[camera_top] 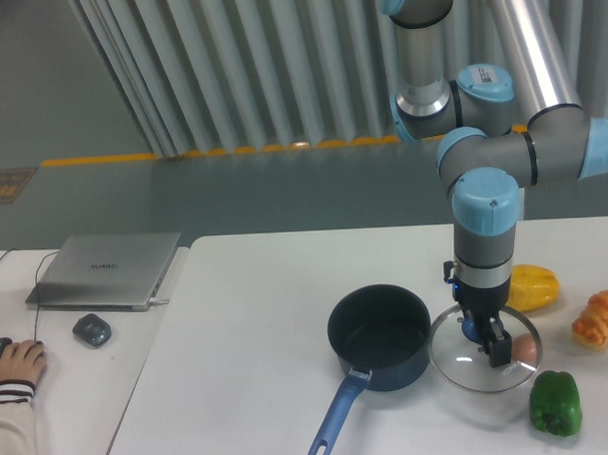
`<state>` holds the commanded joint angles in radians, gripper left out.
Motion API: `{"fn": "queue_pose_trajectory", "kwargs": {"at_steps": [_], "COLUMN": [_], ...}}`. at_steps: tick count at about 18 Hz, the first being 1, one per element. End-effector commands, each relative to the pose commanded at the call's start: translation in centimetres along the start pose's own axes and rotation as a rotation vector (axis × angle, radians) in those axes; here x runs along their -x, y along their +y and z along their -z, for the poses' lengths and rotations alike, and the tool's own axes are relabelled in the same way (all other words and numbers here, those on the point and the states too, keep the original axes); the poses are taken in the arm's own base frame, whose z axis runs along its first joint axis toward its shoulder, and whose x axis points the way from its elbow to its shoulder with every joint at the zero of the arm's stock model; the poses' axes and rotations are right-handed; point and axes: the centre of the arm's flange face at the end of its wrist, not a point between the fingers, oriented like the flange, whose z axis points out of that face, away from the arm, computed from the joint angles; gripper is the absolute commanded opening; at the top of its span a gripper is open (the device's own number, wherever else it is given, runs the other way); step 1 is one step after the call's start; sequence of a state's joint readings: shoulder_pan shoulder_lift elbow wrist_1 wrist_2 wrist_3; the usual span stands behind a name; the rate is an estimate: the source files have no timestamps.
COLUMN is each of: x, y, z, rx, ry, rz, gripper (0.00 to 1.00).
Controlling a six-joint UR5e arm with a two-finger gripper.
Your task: Place the lid on the table
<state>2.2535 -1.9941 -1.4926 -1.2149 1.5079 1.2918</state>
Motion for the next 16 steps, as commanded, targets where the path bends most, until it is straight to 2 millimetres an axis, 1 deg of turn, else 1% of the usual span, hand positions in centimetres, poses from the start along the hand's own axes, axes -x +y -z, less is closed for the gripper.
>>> {"fn": "queue_pose_trajectory", "kwargs": {"at_steps": [2, 3, 5, 8, 10, 12, 14, 16], "x": [-0.1, 0.1, -0.1, -0.2, -0.2, -0.3, -0.4, -0.5], "y": [-0.5, -0.7, -1.8, -1.7, -1.8, -1.8, -1.9, -1.8], "z": [-0.6, -0.6, -1.2, -1.4, -2.1, -2.2, -3.0, -3.2], "rx": [0.0, -0.005, -0.019, -0.017, -0.011, -0.009, -0.004, -0.003], "ry": [0.004, -0.006, -0.019, -0.018, -0.007, -0.006, 0.005, 0.01], "rz": [0.031, 0.048, 0.08, 0.075, 0.078, 0.078, 0.078, 0.077], "gripper": [0.43, 0.43, 0.43, 0.43, 0.43, 0.43, 0.43, 0.43]}}
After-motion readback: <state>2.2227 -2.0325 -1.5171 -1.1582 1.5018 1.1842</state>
